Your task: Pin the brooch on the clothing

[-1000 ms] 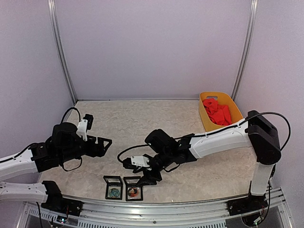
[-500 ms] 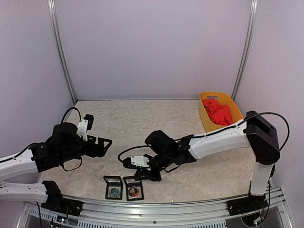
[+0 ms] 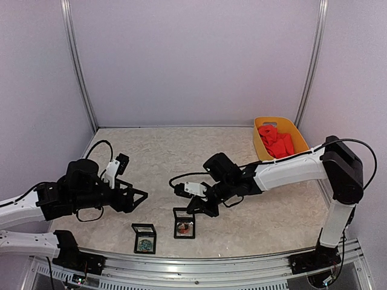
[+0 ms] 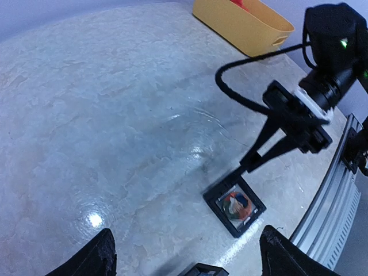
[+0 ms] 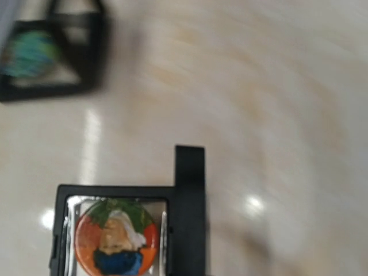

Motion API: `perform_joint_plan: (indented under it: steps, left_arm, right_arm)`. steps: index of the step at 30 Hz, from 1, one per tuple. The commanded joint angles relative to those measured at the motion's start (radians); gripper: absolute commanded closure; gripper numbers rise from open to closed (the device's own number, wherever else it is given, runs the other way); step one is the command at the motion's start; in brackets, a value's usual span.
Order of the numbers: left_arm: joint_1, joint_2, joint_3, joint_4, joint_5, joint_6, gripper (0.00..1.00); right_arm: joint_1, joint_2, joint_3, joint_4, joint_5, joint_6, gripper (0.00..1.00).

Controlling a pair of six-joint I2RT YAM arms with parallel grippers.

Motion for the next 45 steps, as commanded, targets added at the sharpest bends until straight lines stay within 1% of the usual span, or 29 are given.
perform_joint_plan:
  steps: [1, 4, 6, 7, 10, 12, 13, 14, 16, 18, 20, 25, 31, 34, 38, 42, 45]
  left_arm:
    - [-0.076, 0.025, 0.037, -0.018, 0.115, 0.056, 0.18]
    - [-0.122, 0.083, 0.108, -0.02, 0.153, 0.16, 0.18]
    - [-0.175, 0.135, 0.197, -0.072, 0.112, 0.267, 0.17]
    - [-0.208, 0.18, 0.249, -0.117, 0.073, 0.365, 0.16]
    - [-0.336, 0.285, 0.39, -0.316, -0.041, 0.557, 0.13]
    - [-0.39, 0.374, 0.435, -0.455, -0.055, 0.633, 0.11]
    - [-0.399, 0.417, 0.453, -0.52, -0.052, 0.65, 0.11]
    - [-0.401, 0.47, 0.465, -0.572, -0.047, 0.655, 0.11]
    - [-0.401, 0.523, 0.477, -0.623, -0.048, 0.66, 0.12]
    - [-0.401, 0.538, 0.473, -0.62, -0.046, 0.672, 0.12]
    - [-0.401, 0.522, 0.463, -0.585, -0.045, 0.677, 0.11]
    - [-0.401, 0.452, 0.444, -0.558, -0.038, 0.657, 0.11]
    - [-0.405, 0.418, 0.414, -0.593, -0.056, 0.632, 0.11]
    - [-0.403, 0.413, 0.41, -0.61, -0.068, 0.636, 0.11]
    - [-0.399, 0.417, 0.405, -0.623, -0.071, 0.65, 0.1]
    - [-0.395, 0.419, 0.399, -0.633, -0.077, 0.656, 0.1]
    - [-0.39, 0.423, 0.397, -0.643, -0.076, 0.656, 0.1]
  right_arm:
    - [-0.101, -0.075, -0.044, -0.041, 0.006, -0.042, 1.0]
    - [-0.177, -0.109, -0.072, -0.05, -0.018, -0.062, 1.0]
    - [-0.215, -0.128, -0.085, -0.053, -0.023, -0.072, 1.0]
    - [-0.229, -0.134, -0.089, -0.053, -0.027, -0.077, 0.99]
    - [-0.261, -0.147, -0.092, -0.054, -0.03, -0.089, 0.99]
    - [-0.271, -0.146, -0.089, -0.05, -0.022, -0.097, 0.99]
    - [-0.279, -0.143, -0.086, -0.044, -0.019, -0.097, 0.99]
    - [-0.288, -0.139, -0.081, -0.038, -0.019, -0.096, 0.99]
    - [-0.321, -0.123, -0.058, -0.028, -0.026, -0.087, 0.99]
    - [-0.357, -0.098, -0.023, -0.025, -0.024, -0.078, 1.0]
    - [-0.394, -0.059, 0.033, -0.037, 0.012, -0.073, 1.0]
    - [-0.504, 0.102, 0.261, -0.116, 0.098, -0.045, 1.0]
    - [-0.628, 0.332, 0.573, -0.201, 0.205, 0.062, 0.99]
    - [-0.653, 0.413, 0.726, -0.223, 0.298, 0.113, 0.99]
    - [-0.667, 0.503, 0.874, -0.249, 0.415, 0.174, 0.99]
    - [-0.674, 0.563, 0.954, -0.258, 0.454, 0.229, 0.99]
    - [-0.675, 0.593, 0.985, -0.261, 0.415, 0.257, 0.98]
